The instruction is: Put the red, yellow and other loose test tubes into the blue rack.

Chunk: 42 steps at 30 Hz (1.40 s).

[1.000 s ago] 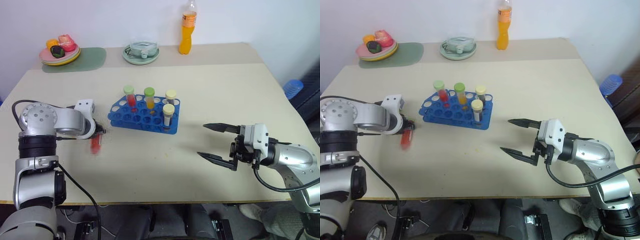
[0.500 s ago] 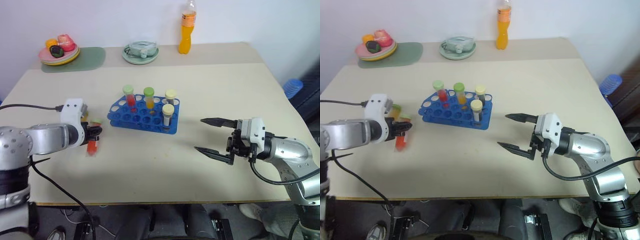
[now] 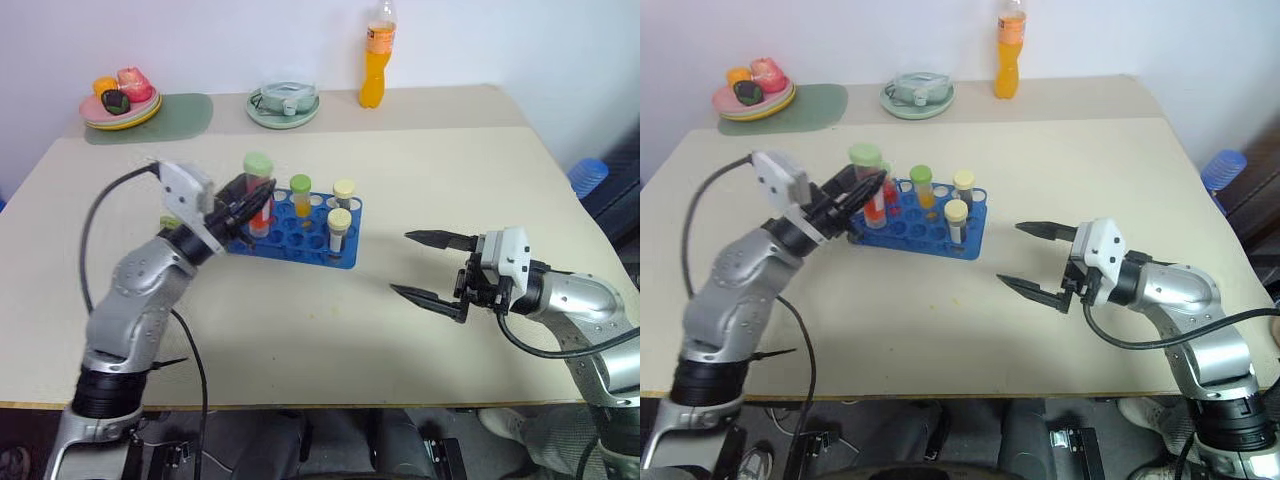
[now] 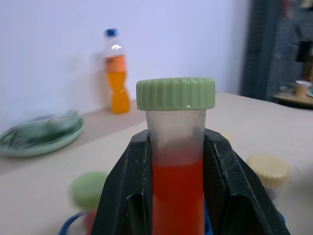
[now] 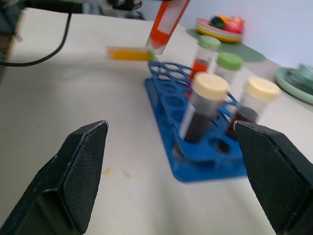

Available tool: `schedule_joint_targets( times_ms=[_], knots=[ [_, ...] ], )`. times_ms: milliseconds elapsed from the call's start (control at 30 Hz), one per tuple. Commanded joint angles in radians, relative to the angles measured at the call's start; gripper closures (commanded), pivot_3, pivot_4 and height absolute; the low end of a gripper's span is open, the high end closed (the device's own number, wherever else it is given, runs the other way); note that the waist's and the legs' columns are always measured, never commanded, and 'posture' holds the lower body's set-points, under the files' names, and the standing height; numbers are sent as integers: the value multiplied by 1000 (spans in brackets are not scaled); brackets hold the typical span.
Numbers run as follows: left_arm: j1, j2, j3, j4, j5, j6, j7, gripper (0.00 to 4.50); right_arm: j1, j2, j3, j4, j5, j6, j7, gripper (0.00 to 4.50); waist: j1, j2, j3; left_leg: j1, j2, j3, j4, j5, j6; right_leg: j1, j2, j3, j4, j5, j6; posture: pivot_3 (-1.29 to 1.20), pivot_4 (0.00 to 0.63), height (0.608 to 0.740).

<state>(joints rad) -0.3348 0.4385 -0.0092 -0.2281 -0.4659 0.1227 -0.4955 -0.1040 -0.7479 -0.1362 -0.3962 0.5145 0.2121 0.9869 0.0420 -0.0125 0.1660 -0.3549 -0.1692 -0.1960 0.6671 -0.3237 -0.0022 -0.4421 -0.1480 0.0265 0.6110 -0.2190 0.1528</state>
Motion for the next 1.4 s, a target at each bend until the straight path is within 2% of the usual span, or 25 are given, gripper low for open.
schedule_joint_targets(
  times_ms=[33,167,333,400,500,633,700,767,833,967,1167,1267,1400],
  knots=[
    [-33,-61,-8,72,80,-164,-31,3758,16,-18,-53,-68,10,11,-26,269,0,0,0,0,0,0,0,0,0,0,0,0,0,0,0,0,150,740],
    [-48,-95,18,180,133,-263,-42,3758,32,-28,-79,-93,16,27,-43,269,-1,0,0,0,1,1,0,0,0,0,0,0,0,0,0,0,150,740],
    [-41,-86,74,230,85,-283,-87,3758,36,-31,-88,-97,14,32,-48,269,-1,0,0,0,1,0,0,0,0,0,0,0,0,0,1,0,150,740],
    [-8,-80,119,167,-88,-107,-112,3758,28,-28,-82,-95,11,35,-52,269,-1,0,0,0,1,0,0,0,0,0,0,0,0,0,1,0,150,740],
    [8,-71,199,101,-288,131,-37,3758,20,-27,-76,-93,11,38,-55,269,-3,0,0,0,1,0,0,0,1,-1,0,0,1,0,1,0,150,740],
    [78,188,220,-21,-393,609,64,3758,-2,-23,-62,-69,10,32,-41,269,-7,-1,0,1,3,0,0,0,0,-2,3,1,3,0,1,0,150,740],
    [63,204,295,15,-465,701,145,3758,-7,-19,-58,-62,11,29,-37,269,-4,0,0,1,3,0,0,0,0,-2,4,1,3,0,1,0,150,740],
    [37,208,352,49,-469,772,243,3758,-9,-13,-49,-59,7,25,-36,269,2,-1,0,1,3,0,0,0,0,-1,4,1,3,1,1,0,150,740],
    [20,221,360,42,-447,856,324,3758,-12,-6,-40,-57,7,24,-36,269,2,-1,0,1,3,-1,0,0,0,-1,4,1,2,1,0,0,150,740],
    [-32,161,375,80,-441,979,463,3758,-11,-2,-34,-53,4,19,-36,269,0,-1,0,1,3,0,0,0,0,-1,4,1,2,1,0,0,150,740],
    [-51,107,359,70,-403,1068,538,3758,1,-3,-39,-60,4,17,-41,269,-1,0,0,1,4,0,0,0,-1,-1,4,1,2,1,0,0,150,740],
    [-57,117,345,77,-373,1088,531,2350,10,-2,-40,-65,3,17,-45,269,-2,0,-1,2,4,0,0,-1,-1,-1,4,1,2,1,0,0,150,740],
    [-92,117,369,81,-366,1136,525,256,10,-1,-37,-63,2,16,-47,269,-2,-1,0,1,4,0,0,-1,-1,-2,5,1,2,1,0,0,150,740]
  ],
)
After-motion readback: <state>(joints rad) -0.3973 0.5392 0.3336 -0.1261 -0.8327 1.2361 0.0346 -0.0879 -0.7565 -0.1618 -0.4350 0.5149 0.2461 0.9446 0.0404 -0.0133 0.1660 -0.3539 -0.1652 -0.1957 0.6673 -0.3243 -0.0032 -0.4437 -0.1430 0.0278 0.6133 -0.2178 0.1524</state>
